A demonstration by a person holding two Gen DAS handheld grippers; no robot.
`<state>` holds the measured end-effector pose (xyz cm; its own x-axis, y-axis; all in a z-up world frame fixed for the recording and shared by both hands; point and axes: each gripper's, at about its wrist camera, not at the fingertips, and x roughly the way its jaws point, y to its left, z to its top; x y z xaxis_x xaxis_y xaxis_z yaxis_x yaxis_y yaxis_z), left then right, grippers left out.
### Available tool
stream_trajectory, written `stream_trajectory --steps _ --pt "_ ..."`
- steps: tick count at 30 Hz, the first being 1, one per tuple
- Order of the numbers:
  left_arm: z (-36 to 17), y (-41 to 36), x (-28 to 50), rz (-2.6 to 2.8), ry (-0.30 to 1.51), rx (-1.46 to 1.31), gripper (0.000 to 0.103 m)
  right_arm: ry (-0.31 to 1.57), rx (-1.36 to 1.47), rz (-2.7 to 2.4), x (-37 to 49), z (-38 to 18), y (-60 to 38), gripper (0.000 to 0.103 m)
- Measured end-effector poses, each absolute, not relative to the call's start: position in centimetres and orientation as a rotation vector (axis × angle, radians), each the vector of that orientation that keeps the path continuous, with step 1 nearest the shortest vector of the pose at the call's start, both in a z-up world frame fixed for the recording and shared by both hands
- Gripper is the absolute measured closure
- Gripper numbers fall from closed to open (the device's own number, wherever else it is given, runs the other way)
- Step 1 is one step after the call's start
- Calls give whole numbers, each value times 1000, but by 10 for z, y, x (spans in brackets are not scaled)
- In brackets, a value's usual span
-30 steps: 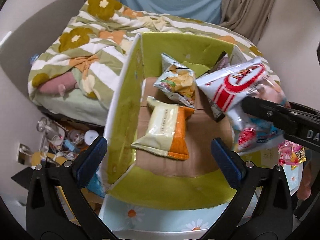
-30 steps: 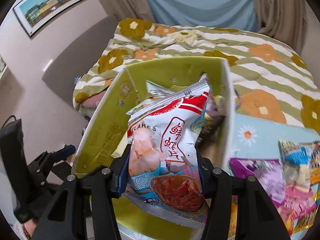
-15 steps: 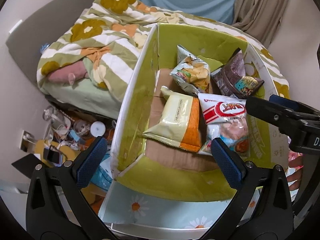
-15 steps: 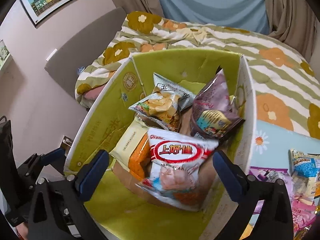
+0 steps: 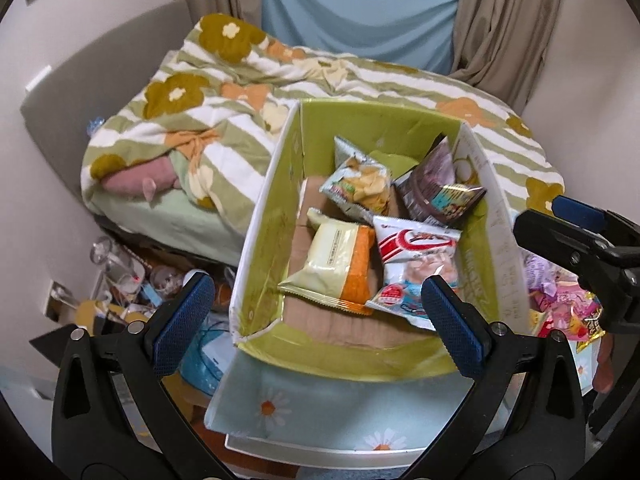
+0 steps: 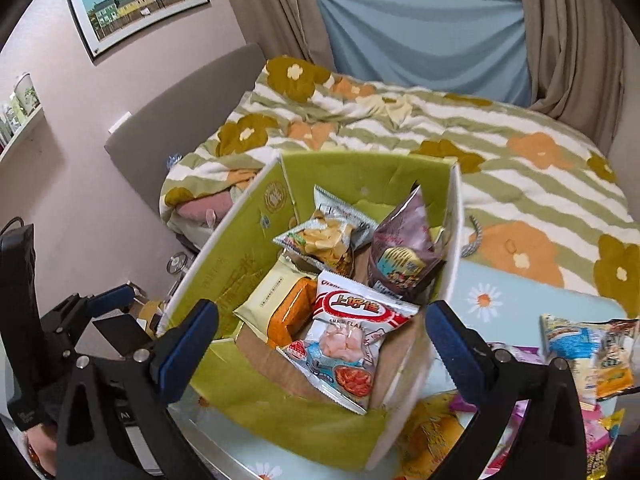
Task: Organize snacks
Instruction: 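Move both open grippers back from the box to the snack pile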
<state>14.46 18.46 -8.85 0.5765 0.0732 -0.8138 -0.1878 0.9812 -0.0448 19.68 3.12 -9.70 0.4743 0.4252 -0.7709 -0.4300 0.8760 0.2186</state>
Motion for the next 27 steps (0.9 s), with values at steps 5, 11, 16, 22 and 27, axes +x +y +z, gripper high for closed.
stream_trajectory --steps 5,11,16,22,27 --pt "-65 166 136 89 889 -131 0 896 31 505 174 -74 11 0" --pt "-45 120 134 12 843 -63 0 813 57 439 146 -49 -30 0" --pt "-35 80 131 -15 816 -31 0 744 39 343 125 -30 -77 0" --pt "-35 23 130 -50 810 -53 0 706 37 248 104 -22 -146 0" --pt "-49 -33 131 -87 854 -59 0 735 42 214 92 -30 -212 0"
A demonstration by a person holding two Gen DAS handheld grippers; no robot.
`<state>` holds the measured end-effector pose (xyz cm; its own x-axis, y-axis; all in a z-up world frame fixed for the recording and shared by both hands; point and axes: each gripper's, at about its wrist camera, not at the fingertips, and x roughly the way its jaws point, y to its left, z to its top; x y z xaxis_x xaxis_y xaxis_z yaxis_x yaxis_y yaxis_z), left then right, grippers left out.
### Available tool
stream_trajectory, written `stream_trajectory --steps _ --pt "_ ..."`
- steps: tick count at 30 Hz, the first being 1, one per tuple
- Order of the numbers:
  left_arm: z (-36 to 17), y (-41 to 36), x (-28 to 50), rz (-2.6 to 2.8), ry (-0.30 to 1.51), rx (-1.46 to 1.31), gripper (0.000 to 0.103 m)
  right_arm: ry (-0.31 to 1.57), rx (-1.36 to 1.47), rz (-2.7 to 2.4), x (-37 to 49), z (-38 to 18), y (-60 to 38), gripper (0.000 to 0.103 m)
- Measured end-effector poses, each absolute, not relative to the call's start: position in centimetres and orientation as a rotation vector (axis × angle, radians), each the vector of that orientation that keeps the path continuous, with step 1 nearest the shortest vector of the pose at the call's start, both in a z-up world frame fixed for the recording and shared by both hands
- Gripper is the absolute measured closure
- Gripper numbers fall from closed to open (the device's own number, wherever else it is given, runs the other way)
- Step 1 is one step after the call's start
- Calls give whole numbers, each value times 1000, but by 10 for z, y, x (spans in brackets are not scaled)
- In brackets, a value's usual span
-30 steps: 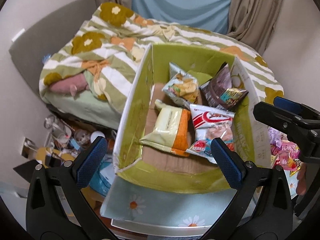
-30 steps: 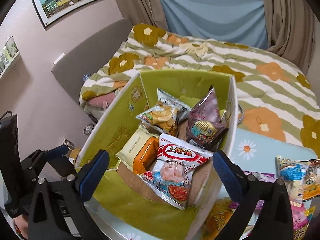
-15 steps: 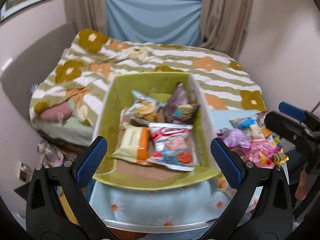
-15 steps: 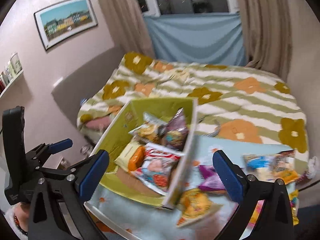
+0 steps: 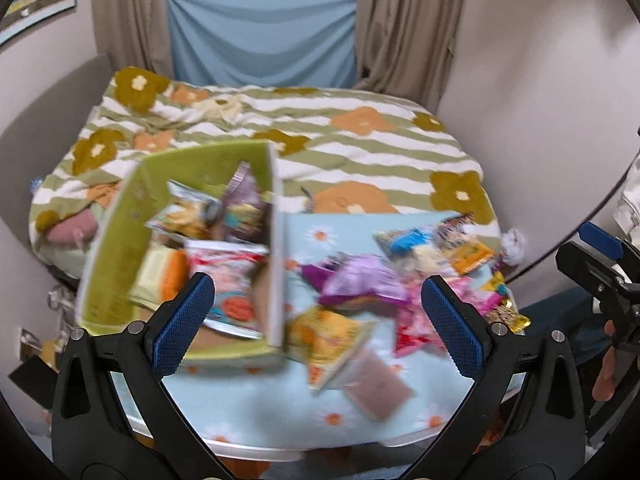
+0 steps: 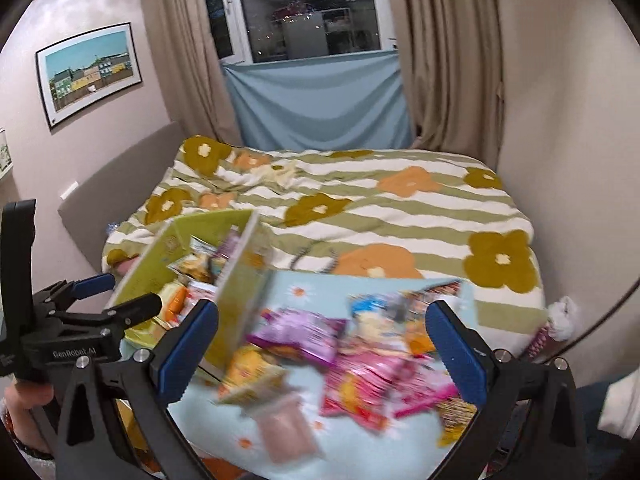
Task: Organize snacks
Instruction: 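Move both open grippers back from the box to the snack pile, then grasp the pink candy bag with the left gripper while the right grasps the gold Pillows bag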
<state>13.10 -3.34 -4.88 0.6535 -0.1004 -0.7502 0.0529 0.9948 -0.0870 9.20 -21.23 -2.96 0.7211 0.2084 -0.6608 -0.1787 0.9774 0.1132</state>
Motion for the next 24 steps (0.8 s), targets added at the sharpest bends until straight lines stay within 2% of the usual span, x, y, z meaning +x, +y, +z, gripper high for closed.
stream_trajectory --steps 11,20,24 --pt "-115 -144 147 -163 968 -60 0 834 23 205 76 -91 -315 0" --pt "-193 -190 178 -190 1076 -42 3 908 -50 224 82 -162 -343 1" --pt "-219 -195 190 -175 1117 -27 4 929 -95 229 87 -188 -341 5"
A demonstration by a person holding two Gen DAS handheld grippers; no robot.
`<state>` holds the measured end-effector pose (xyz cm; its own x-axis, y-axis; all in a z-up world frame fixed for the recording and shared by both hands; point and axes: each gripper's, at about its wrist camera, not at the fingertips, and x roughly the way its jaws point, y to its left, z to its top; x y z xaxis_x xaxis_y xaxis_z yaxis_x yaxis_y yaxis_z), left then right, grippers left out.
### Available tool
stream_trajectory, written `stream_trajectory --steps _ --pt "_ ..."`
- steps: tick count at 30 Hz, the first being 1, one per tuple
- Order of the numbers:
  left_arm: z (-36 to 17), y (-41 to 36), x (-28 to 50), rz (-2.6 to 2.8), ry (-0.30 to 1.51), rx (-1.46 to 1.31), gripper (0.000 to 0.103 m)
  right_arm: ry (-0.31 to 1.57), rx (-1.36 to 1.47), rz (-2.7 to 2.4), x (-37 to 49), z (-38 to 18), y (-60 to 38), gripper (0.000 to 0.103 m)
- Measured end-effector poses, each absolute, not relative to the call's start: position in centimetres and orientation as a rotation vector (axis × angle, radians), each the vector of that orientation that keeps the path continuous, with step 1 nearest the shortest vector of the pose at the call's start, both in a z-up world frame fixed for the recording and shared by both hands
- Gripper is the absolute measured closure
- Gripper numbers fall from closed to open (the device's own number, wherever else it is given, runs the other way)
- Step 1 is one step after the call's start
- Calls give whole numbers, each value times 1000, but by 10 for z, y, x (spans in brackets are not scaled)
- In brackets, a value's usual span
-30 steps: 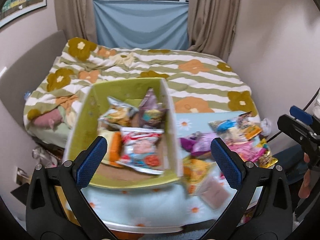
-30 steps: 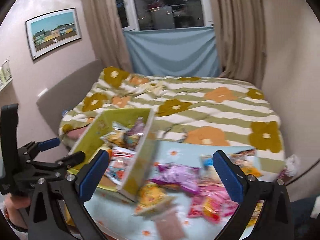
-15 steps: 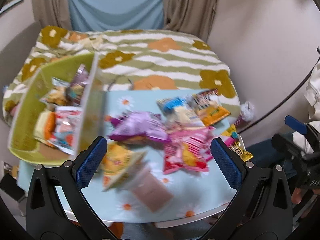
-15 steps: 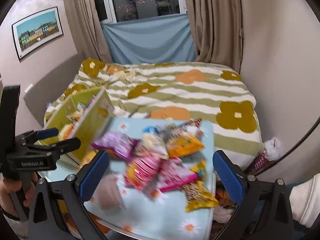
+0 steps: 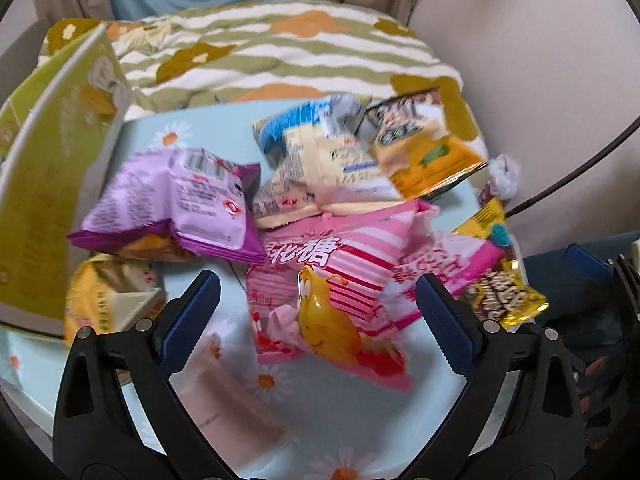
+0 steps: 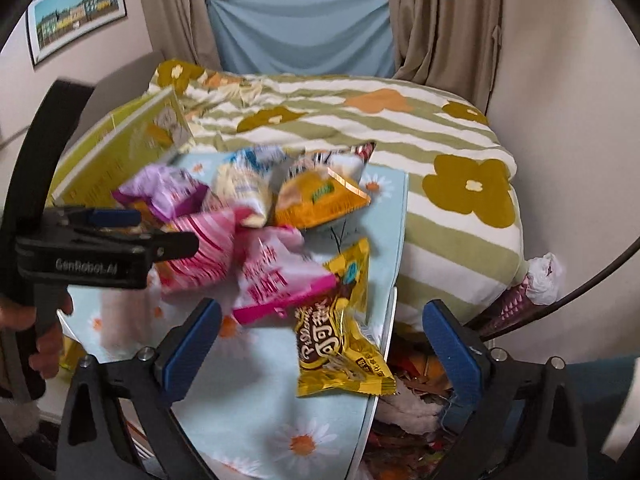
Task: Organize snacks
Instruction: 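Grasp the pink candy bag with the left gripper while the right grasps the gold Pillows bag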
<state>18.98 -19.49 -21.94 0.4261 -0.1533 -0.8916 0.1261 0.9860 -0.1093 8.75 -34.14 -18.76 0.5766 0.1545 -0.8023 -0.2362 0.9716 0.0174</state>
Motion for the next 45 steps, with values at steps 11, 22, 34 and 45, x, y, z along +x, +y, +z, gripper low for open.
stream_trajectory --steps 11,22,34,45 --pt "-252 -202 197 -182 1150 18 16 954 -226 246 95 -232 -328 17" --pt "-248 -210 188 -202 1149 104 27 980 -296 243 101 -247 -318 28" --pt "-243 -206 170 -214 1153 100 36 1006 -321 205 108 -254 -315 45" --pt "-227 -207 160 -229 1134 95 37 1014 -298 183 97 -244 -322 59"
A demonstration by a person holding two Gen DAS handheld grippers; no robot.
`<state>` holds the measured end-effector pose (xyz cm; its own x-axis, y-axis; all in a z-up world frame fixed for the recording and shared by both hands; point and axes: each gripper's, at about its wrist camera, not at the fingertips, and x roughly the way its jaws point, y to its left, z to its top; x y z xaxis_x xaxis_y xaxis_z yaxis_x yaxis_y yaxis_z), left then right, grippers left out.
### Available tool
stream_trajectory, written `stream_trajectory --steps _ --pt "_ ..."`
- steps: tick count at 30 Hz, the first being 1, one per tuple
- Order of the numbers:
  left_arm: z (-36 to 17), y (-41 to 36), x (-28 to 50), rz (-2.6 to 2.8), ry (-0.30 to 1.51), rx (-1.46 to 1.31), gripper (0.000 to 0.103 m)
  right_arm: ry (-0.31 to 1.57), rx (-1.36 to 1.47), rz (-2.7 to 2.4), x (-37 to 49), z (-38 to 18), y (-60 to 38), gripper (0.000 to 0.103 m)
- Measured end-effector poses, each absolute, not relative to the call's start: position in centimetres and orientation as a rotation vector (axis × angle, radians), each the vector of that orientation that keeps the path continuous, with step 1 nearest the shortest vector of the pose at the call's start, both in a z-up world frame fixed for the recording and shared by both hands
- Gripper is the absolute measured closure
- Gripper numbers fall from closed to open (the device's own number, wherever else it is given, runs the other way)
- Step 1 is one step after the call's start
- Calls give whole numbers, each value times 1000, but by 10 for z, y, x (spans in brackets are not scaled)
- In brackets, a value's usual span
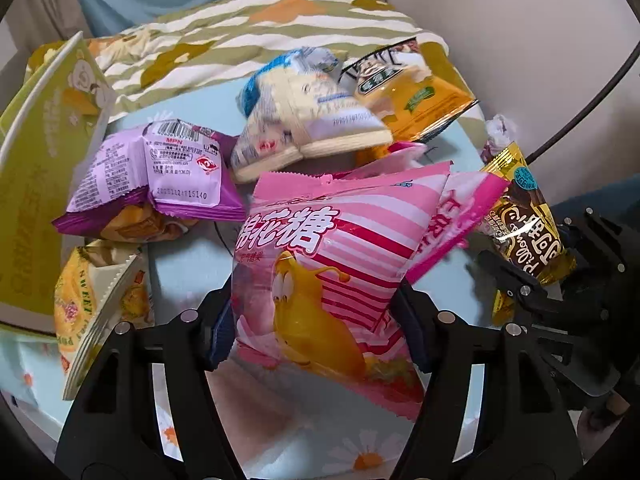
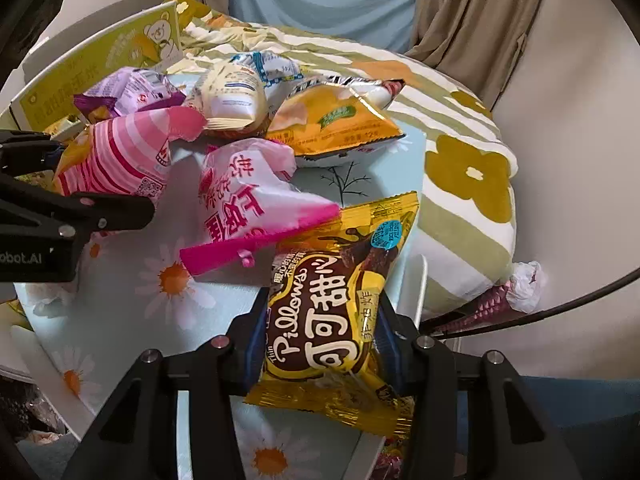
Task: Organize snacks
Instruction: 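Grasp the pink candy bag with the left gripper while the right grasps the gold Pillows bag, then carry both bags over the yellow-green box and open both grippers to drop them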
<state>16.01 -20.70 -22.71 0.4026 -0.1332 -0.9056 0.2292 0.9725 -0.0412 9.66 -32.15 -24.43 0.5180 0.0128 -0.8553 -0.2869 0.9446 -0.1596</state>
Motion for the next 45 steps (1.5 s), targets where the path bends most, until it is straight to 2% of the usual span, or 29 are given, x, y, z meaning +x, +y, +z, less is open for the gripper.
stream_trajectory --steps 10,23,33,45 --pt "-193 -210 143 -245 1088 70 38 999 -205 144 79 -211 -334 59" --pt "-115 -184 129 -180 937 11 37 863 -162 227 81 -130 -326 59" --pt "-69 -75 140 -44 854 -61 37 784 -110 385 113 -78 -243 59" --pt "-75 83 185 45 892 -88 37 825 -4 525 176 -75 -92 59"
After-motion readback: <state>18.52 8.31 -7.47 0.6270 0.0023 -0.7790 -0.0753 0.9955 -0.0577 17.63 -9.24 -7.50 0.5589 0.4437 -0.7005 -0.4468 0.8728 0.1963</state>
